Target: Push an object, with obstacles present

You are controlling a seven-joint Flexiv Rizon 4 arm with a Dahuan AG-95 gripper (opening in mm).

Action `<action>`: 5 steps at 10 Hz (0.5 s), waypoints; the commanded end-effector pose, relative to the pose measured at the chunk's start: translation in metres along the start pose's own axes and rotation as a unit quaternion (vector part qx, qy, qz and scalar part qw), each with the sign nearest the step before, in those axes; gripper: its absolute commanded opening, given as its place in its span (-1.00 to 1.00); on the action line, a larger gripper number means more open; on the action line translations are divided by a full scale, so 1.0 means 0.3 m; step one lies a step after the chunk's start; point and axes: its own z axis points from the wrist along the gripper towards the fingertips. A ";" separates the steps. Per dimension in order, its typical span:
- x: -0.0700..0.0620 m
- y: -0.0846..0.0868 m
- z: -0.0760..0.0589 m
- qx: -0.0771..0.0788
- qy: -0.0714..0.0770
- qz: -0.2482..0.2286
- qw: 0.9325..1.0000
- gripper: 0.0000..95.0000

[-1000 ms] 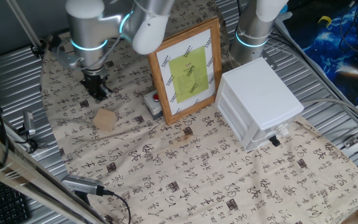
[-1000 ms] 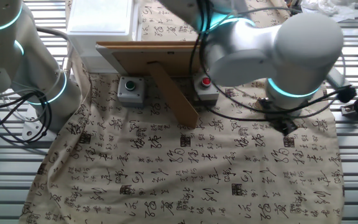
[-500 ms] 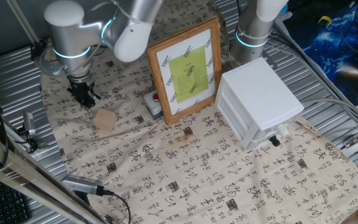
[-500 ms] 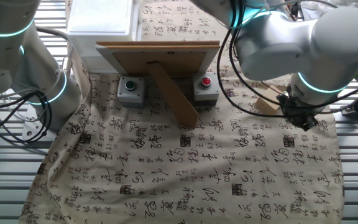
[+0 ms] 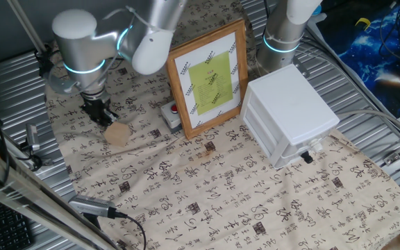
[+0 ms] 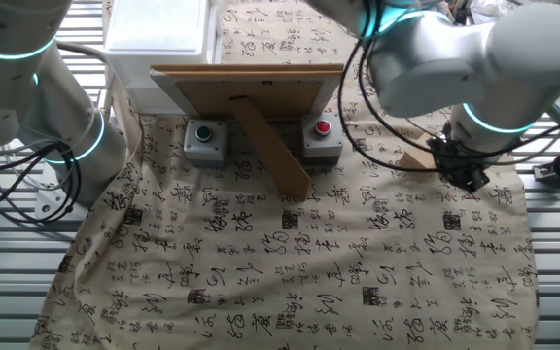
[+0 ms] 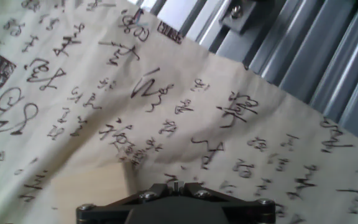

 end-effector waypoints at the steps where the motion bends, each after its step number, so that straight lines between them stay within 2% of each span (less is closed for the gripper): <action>1: 0.001 0.022 -0.003 -0.007 0.002 0.007 1.000 -1.00; 3: -0.008 0.062 -0.015 -0.008 0.003 0.015 1.000 -1.00; 5: -0.035 0.105 -0.026 -0.009 0.004 0.026 1.000 -1.00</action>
